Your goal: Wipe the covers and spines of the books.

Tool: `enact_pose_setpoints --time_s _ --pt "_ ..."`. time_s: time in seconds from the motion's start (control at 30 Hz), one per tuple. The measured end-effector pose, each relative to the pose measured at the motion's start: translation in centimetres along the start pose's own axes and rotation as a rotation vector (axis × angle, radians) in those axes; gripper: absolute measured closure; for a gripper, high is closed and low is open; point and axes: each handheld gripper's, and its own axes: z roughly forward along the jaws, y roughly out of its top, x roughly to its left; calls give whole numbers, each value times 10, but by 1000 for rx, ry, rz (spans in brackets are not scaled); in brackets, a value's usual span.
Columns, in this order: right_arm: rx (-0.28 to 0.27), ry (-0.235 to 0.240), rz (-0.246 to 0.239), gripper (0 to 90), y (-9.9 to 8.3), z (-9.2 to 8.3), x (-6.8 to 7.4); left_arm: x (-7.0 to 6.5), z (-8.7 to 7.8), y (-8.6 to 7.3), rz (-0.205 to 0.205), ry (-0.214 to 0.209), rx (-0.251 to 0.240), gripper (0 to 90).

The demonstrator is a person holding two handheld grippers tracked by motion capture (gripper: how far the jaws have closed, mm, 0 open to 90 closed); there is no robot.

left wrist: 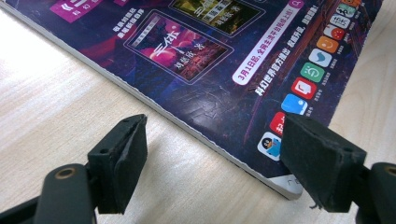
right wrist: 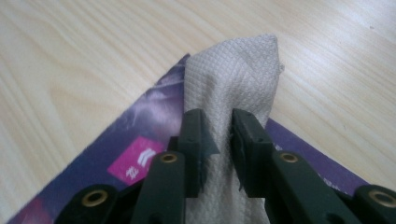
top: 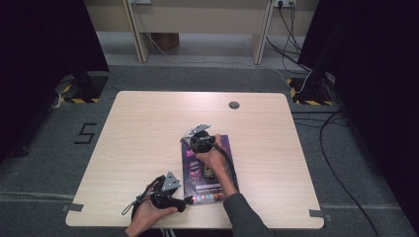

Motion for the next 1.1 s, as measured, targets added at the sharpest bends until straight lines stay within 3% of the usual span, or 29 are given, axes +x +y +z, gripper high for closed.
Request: enact_pose_setpoints --time_s 0.1,0.23,0.33,0.4,0.47,0.57,0.67,0.73,0.83,1.03,1.1 --pt "0 8 -9 769 2 1 7 0 0 0 5 3 0 226" --pt "-21 86 -52 770 5 3 26 0 0 0 -1 1 3 226" --pt "-4 68 -104 772 8 4 35 0 0 0 -3 1 3 227" --pt "-4 47 -91 774 8 5 30 -1 0 0 -3 4 1 227" --pt "5 -10 -80 774 6 4 19 0 0 0 -3 3 0 228" --pt "1 -34 -28 775 1 3 2 1 -1 0 -4 9 1 228" --pt "23 -89 -19 774 -2 -1 -11 3 -1 0 -8 11 3 227" --pt "20 -84 4 773 -4 -1 -14 4 0 -1 -20 7 2 218" --pt "33 -102 -41 775 -2 -1 -8 4 0 0 -17 7 4 217" --pt "4 23 -78 771 2 1 17 5 0 1 -16 7 12 209" --pt "3 34 -108 770 2 0 23 5 0 1 -18 8 12 207"
